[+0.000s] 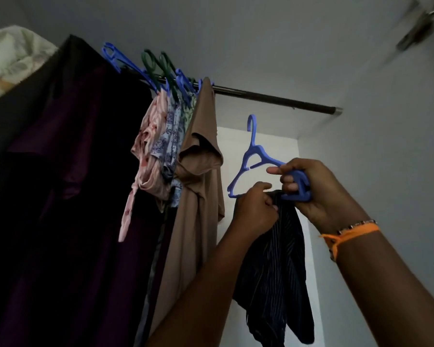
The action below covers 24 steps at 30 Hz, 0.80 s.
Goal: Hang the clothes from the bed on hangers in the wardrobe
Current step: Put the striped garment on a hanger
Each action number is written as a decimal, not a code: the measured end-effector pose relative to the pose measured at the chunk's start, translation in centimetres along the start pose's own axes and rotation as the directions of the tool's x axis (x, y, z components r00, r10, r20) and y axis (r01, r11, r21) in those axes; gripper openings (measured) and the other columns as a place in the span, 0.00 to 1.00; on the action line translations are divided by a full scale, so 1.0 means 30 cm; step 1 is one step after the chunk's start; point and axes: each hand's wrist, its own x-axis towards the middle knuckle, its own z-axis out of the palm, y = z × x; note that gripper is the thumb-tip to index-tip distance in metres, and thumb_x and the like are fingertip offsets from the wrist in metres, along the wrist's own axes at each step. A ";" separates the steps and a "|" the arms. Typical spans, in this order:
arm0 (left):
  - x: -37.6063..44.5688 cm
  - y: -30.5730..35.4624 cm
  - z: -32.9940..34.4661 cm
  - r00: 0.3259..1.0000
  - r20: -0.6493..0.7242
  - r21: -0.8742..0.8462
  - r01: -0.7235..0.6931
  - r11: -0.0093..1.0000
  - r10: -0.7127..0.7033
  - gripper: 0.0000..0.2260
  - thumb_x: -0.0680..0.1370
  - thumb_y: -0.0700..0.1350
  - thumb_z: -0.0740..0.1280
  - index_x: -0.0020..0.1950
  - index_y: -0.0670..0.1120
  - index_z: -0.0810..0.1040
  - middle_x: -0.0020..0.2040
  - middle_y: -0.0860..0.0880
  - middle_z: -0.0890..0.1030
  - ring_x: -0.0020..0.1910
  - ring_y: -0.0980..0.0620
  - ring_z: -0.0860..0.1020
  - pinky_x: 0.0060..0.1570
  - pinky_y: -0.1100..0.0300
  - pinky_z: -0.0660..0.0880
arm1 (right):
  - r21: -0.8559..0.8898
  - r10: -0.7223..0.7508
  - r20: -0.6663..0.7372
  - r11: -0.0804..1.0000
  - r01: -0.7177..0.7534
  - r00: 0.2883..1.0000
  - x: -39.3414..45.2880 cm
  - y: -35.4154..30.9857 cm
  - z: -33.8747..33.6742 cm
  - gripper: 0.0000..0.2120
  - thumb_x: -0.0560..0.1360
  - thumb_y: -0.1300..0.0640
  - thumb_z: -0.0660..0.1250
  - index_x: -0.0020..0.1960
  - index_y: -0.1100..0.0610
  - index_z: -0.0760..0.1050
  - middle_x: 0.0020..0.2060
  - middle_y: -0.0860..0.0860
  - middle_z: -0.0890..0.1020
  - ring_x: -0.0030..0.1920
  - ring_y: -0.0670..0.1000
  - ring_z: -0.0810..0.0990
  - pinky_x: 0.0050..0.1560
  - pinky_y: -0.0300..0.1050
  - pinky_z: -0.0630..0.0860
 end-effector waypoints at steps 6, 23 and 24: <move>0.160 -0.050 -0.041 0.999 -0.036 0.058 -0.005 0.998 0.007 0.18 0.78 0.37 0.62 0.68 0.41 0.68 0.41 0.51 0.73 0.47 0.50 0.76 0.50 0.63 0.71 | 0.040 -0.090 0.030 0.995 0.089 0.995 0.310 -0.038 0.005 0.06 0.76 0.66 0.54 0.48 0.65 0.69 0.22 0.51 0.72 0.16 0.43 0.61 0.18 0.32 0.59; 0.296 -0.151 -0.166 0.994 0.066 0.269 0.064 0.961 -0.085 0.24 0.79 0.39 0.63 0.74 0.41 0.60 0.51 0.42 0.76 0.60 0.43 0.75 0.60 0.59 0.69 | -0.140 -0.174 -0.062 0.976 0.164 0.983 0.810 -0.194 0.167 0.10 0.76 0.64 0.53 0.37 0.61 0.65 0.29 0.58 0.71 0.12 0.46 0.62 0.17 0.32 0.59; 0.296 -0.153 -0.169 0.994 0.066 0.276 0.071 0.958 -0.092 0.25 0.79 0.40 0.63 0.74 0.41 0.60 0.50 0.44 0.75 0.60 0.43 0.75 0.60 0.58 0.69 | -0.141 -0.150 -0.048 0.980 0.142 0.988 0.814 -0.186 0.161 0.10 0.76 0.64 0.53 0.37 0.61 0.65 0.25 0.58 0.73 0.12 0.46 0.62 0.17 0.31 0.59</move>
